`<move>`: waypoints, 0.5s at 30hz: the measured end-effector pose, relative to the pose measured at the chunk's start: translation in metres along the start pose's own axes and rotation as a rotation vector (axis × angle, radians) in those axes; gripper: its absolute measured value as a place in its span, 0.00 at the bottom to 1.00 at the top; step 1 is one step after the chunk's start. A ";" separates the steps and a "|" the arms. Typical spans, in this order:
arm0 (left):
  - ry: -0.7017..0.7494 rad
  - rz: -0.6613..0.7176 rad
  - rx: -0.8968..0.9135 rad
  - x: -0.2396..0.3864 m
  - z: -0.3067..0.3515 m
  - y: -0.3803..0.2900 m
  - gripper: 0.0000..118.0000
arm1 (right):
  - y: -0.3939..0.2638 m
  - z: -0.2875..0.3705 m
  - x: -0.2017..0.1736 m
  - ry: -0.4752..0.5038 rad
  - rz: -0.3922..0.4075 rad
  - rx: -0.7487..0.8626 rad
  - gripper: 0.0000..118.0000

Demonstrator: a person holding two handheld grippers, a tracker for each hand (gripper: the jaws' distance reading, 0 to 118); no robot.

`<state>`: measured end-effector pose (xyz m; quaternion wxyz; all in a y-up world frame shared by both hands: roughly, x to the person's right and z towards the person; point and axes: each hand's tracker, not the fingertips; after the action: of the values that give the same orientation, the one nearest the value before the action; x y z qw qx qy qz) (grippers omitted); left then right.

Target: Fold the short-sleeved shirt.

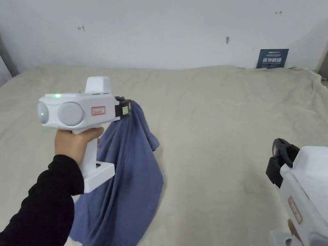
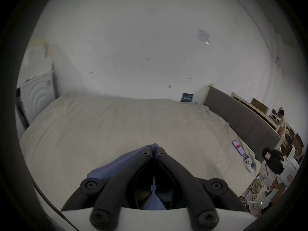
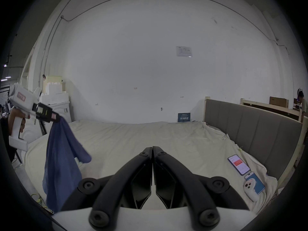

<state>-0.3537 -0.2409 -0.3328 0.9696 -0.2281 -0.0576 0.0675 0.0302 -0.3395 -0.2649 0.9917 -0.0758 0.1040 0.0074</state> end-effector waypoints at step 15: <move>-0.333 -0.126 -0.075 0.158 -0.084 -0.010 0.00 | 0.012 0.042 0.056 -0.156 0.006 0.007 0.00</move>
<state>-0.1856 -0.2616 -0.3906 0.9398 -0.2459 -0.2339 0.0412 0.0931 -0.3217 -0.2373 0.9970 -0.0709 0.0266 0.0159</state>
